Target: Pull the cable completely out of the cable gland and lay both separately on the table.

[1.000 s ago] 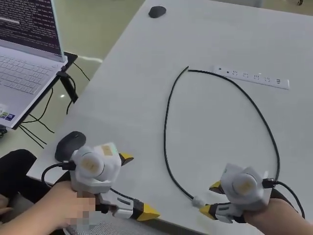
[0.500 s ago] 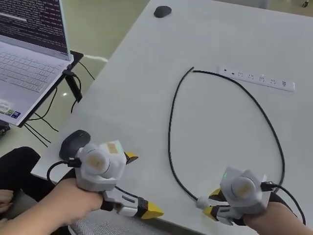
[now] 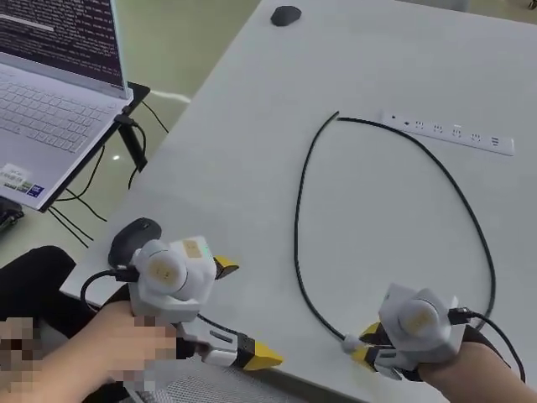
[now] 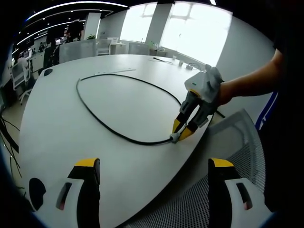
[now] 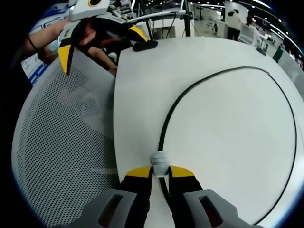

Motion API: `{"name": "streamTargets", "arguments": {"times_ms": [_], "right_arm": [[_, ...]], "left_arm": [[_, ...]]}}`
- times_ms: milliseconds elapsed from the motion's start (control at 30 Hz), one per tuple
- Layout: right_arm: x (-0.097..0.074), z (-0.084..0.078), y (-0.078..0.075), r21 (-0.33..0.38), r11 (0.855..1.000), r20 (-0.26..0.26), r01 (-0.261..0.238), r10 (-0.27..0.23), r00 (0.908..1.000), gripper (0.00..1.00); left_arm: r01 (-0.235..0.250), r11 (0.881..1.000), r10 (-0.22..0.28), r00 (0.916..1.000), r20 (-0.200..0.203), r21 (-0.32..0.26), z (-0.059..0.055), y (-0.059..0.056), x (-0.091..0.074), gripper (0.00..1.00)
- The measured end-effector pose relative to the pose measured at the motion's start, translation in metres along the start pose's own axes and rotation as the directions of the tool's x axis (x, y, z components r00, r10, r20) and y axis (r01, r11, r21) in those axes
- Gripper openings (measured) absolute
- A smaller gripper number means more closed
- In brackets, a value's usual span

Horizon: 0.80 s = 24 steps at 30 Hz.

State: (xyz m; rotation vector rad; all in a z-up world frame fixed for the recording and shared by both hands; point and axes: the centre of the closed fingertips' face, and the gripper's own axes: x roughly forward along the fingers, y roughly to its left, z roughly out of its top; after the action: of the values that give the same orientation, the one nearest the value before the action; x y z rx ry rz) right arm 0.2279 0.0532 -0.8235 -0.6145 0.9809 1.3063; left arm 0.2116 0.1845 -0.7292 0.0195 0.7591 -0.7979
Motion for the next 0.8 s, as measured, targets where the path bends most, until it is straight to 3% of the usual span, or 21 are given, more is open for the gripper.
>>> {"name": "streamTargets", "arguments": {"times_ms": [100, 333, 467, 800], "right_arm": [[0.0, 0.0, 0.001, -0.019, 1.0, 0.003, 0.003, -0.003, 1.0, 0.09], [-0.005, 0.0, 0.003, 0.027, 1.0, 0.0, -0.007, 0.007, 1.0, 0.07], [-0.011, 0.003, 0.003, 0.013, 1.0, 0.003, -0.012, 0.012, 0.9999, 0.07], [-0.048, 0.029, 0.011, -0.037, 0.999, 0.047, -0.005, 0.007, 0.9988, 0.06]], "left_arm": [[0.003, 1.0, -0.003, 1.0, -0.003, -0.004, -0.001, -0.001, 0.0, 0.93], [0.004, 1.0, -0.004, 1.0, 0.002, 0.002, 0.002, -0.004, 0.002, 0.93], [0.012, 1.0, -0.012, 0.9999, 0.003, 0.003, 0.006, -0.008, 0.004, 0.91], [0.053, 0.998, -0.054, 0.9983, 0.022, 0.033, 0.025, -0.023, 0.013, 0.9]]}}
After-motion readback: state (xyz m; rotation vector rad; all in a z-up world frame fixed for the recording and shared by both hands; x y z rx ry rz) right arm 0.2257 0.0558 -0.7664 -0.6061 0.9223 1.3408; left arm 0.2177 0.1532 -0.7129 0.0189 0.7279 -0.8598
